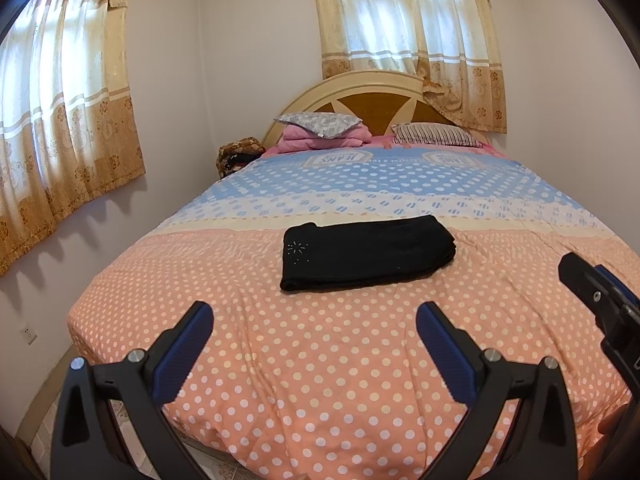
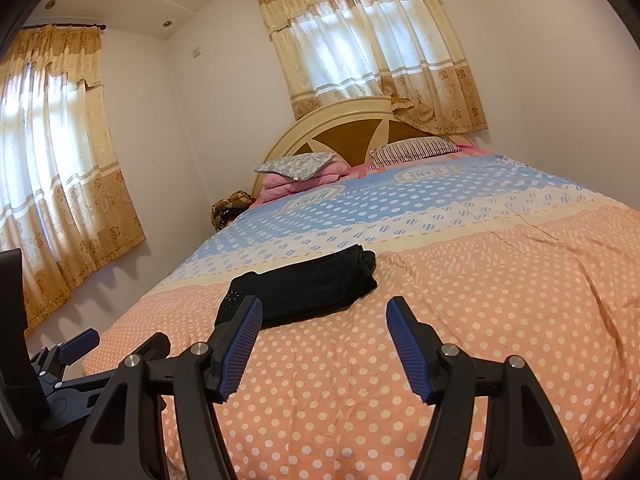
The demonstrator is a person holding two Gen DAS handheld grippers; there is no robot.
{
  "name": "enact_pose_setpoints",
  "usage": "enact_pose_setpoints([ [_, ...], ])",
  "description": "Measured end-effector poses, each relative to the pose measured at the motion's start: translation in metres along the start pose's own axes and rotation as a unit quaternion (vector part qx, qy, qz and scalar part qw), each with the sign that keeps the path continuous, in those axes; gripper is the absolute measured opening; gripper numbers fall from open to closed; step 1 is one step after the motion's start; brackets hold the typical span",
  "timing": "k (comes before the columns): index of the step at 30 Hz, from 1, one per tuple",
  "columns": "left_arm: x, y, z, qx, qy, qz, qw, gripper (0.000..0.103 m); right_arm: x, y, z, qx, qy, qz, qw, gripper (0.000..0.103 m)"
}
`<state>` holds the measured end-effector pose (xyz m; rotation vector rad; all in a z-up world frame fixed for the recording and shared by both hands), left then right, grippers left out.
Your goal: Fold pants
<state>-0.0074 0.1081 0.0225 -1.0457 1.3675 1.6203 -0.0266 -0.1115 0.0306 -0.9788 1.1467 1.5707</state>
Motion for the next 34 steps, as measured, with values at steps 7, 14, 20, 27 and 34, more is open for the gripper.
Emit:
enact_pose_setpoints([
  [7, -0.0049, 0.0005, -0.0006, -0.025, -0.031, -0.026, 0.9989, 0.103, -0.0011, 0.0018, 0.0012, 0.001, 0.0, -0.004, 1.0, 0.066],
  [14, -0.0044, -0.0014, -0.0018, 0.004, -0.016, -0.012, 0.9998, 0.103, -0.001, 0.0028, 0.0011, 0.0, 0.0, -0.003, 1.0, 0.066],
  [20, -0.006, 0.0023, 0.0012, -0.001, -0.003, -0.026, 0.9996, 0.103, -0.0005, 0.0026, 0.0006, 0.0, -0.001, -0.001, 1.0, 0.066],
  [27, -0.0065, 0.0016, 0.0061, 0.02, 0.019, -0.03, 0.9992, 0.103, 0.0, 0.0025, 0.0006, 0.001, -0.001, -0.001, 1.0, 0.066],
  [34, -0.0056, 0.0004, 0.004, 0.012, 0.014, -0.028, 0.9994, 0.103, 0.0004, 0.0023, 0.001, 0.002, -0.002, -0.001, 1.0, 0.066],
])
Point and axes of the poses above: each gripper's, at about its wrist camera, not at the fingertips, and y roughly against the way its jaws point, z to its left, x to its underside, the point moved 3 cm from there along -y, roughly the way its jaws point, and after that the axes turned 7 degrees about -z, right-handed, at the moved point
